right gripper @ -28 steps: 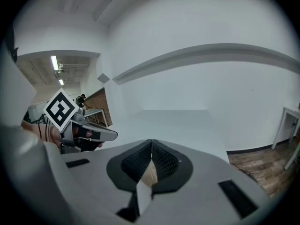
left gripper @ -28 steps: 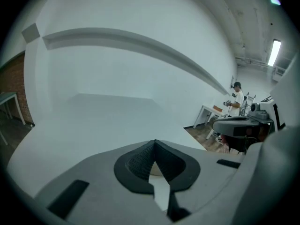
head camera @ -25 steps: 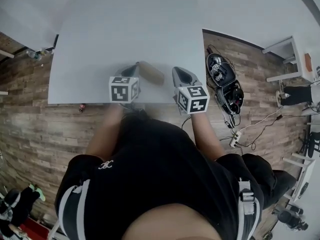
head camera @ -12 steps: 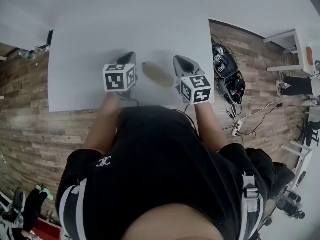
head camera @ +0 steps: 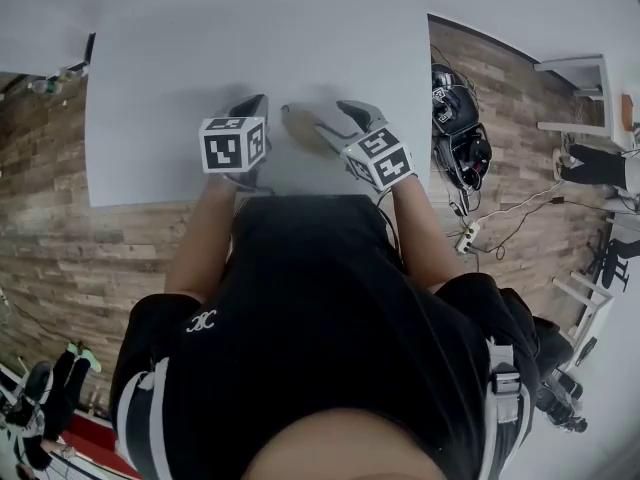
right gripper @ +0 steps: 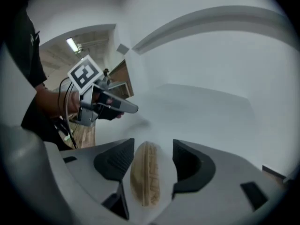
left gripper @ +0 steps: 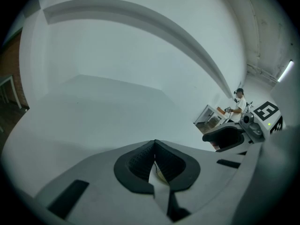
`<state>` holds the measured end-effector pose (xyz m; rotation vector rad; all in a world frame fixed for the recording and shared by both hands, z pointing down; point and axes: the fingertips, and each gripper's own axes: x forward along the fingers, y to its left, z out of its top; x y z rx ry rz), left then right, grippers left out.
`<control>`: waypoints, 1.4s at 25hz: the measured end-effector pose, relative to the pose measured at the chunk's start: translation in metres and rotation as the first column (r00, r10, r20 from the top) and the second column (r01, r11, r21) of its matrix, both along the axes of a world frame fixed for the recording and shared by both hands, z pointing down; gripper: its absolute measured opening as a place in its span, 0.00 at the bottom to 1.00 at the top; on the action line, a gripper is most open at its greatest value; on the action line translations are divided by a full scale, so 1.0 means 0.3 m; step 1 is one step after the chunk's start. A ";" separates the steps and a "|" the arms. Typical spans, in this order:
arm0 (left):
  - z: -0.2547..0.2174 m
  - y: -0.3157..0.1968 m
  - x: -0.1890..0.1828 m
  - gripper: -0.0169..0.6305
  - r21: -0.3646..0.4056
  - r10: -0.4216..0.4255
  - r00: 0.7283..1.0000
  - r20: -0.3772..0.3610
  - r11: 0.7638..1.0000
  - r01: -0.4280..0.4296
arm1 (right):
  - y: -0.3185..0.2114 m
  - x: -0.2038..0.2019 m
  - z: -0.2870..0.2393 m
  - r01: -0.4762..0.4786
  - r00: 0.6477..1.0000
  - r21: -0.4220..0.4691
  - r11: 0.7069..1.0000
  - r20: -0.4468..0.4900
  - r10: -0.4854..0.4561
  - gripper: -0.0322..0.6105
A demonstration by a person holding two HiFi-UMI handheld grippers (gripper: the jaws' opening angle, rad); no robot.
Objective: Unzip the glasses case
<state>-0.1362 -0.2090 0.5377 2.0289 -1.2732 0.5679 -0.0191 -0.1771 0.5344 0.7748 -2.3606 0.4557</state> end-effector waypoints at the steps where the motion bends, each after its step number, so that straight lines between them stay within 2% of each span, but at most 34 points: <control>1: 0.003 0.003 0.001 0.03 -0.004 -0.006 1.000 0.006 1.000 0.006 | 0.005 -0.010 0.027 0.053 0.998 -0.017 0.998 -0.037 -0.054 0.42; 5: 0.008 0.018 -0.011 0.03 -0.013 -0.050 0.999 0.018 0.999 0.050 | 0.042 -0.048 0.122 0.210 0.967 -0.112 0.971 -0.125 -0.224 0.46; 7: 0.010 0.024 -0.013 0.03 -0.016 -0.074 0.997 0.018 0.997 0.074 | 0.076 -0.059 0.185 0.285 0.934 -0.181 0.941 -0.169 -0.316 0.49; 9: 0.008 0.027 -0.011 0.03 -0.017 -0.084 0.996 0.008 0.996 0.084 | 0.078 -0.065 0.247 0.327 0.899 -0.199 0.924 -0.236 -0.369 0.50; 10: 0.006 0.028 -0.009 0.03 -0.018 -0.085 0.996 0.002 0.996 0.085 | 0.074 -0.072 0.270 0.328 0.894 -0.202 0.923 -0.248 -0.373 0.53; 12: 0.003 0.030 -0.008 0.03 -0.019 -0.092 0.996 -0.003 0.996 0.092 | 0.078 -0.093 0.297 0.309 0.906 -0.222 0.925 -0.227 -0.357 0.53; 14: 0.003 0.033 -0.004 0.03 -0.019 -0.100 0.995 -0.004 0.995 0.100 | 0.099 -0.104 0.310 0.318 0.903 -0.239 0.917 -0.218 -0.370 0.52; 16: 0.003 0.038 0.001 0.03 -0.021 -0.099 0.995 -0.003 0.995 0.099 | 0.115 -0.105 0.313 0.347 0.887 -0.231 0.909 -0.233 -0.398 0.48; 18: 0.005 0.044 -0.001 0.03 -0.026 -0.098 0.995 -0.003 0.995 0.098 | 0.111 -0.100 0.304 0.336 0.897 -0.215 0.917 -0.223 -0.381 0.46; 20: 0.008 0.047 0.003 0.03 -0.028 -0.095 0.995 -0.012 0.995 0.095 | 0.087 -0.089 0.274 0.281 0.935 -0.193 0.940 -0.167 -0.314 0.45; 22: 0.002 0.050 0.026 0.03 -0.019 -0.076 0.996 -0.053 0.997 0.075 | 0.050 -0.068 0.219 0.219 0.968 -0.159 0.963 -0.086 -0.234 0.45; 25: -0.038 0.036 0.077 0.03 0.023 -0.027 0.988 -0.150 0.999 0.031 | -0.021 -0.032 0.097 0.147 0.987 -0.115 0.982 0.084 -0.138 0.44; 28: -0.096 0.021 0.125 0.03 0.102 0.048 0.979 -0.200 0.994 -0.028 | -0.067 -0.005 -0.049 0.126 0.963 -0.082 0.989 0.250 -0.102 0.44; 31: -0.159 0.014 0.172 0.04 0.192 0.136 0.960 -0.245 0.977 -0.089 | -0.092 0.019 -0.157 0.110 0.938 -0.036 0.993 0.335 -0.092 0.44; 32: -0.181 0.014 0.192 0.05 0.218 0.172 0.946 -0.274 0.969 -0.113 | -0.095 0.024 -0.185 0.112 0.928 -0.029 0.993 0.361 -0.094 0.44; 33: -0.203 0.016 0.215 0.11 0.240 0.214 0.925 -0.315 0.961 -0.141 | -0.095 0.027 -0.211 0.116 0.915 -0.026 0.993 0.392 -0.097 0.44; 35: -0.250 0.032 0.267 0.33 0.270 0.308 0.853 -0.421 0.941 -0.206 | -0.089 0.030 -0.262 0.124 0.876 -0.033 0.992 0.473 -0.094 0.44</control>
